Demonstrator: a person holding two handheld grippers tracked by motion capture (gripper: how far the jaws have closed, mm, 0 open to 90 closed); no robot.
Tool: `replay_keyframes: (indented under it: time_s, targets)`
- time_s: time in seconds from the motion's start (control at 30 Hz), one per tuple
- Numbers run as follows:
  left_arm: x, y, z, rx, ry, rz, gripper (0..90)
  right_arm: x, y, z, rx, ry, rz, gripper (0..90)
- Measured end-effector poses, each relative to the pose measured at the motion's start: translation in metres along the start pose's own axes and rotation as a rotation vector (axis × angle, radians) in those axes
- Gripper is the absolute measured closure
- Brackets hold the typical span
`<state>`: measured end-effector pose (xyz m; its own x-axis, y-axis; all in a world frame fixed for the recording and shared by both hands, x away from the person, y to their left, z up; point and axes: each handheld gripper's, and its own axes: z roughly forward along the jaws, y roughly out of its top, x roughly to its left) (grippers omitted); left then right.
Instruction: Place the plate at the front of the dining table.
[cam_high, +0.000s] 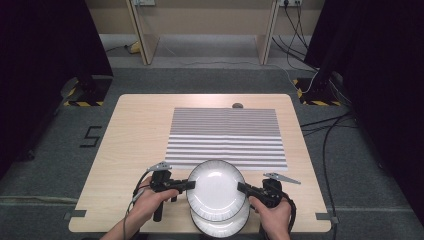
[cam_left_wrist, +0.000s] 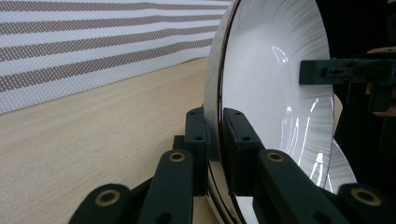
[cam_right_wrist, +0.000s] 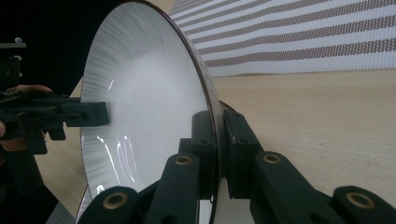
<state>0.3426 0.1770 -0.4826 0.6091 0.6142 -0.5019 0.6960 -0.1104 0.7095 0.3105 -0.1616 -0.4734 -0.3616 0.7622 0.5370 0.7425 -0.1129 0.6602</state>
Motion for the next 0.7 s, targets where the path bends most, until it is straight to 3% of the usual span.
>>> replay_keyframes:
  time_s: [0.33, 0.7]
  targets:
    - [-0.003, 0.014, 0.001, -0.054, 0.019, 0.014, 82.3, 0.004, 0.009, -0.003, -0.053, -0.016, -0.023, 84.0]
    - [-0.006, 0.028, 0.003, -0.080, 0.020, 0.021, 82.8, 0.005, 0.020, -0.008, -0.079, -0.024, -0.024, 84.0]
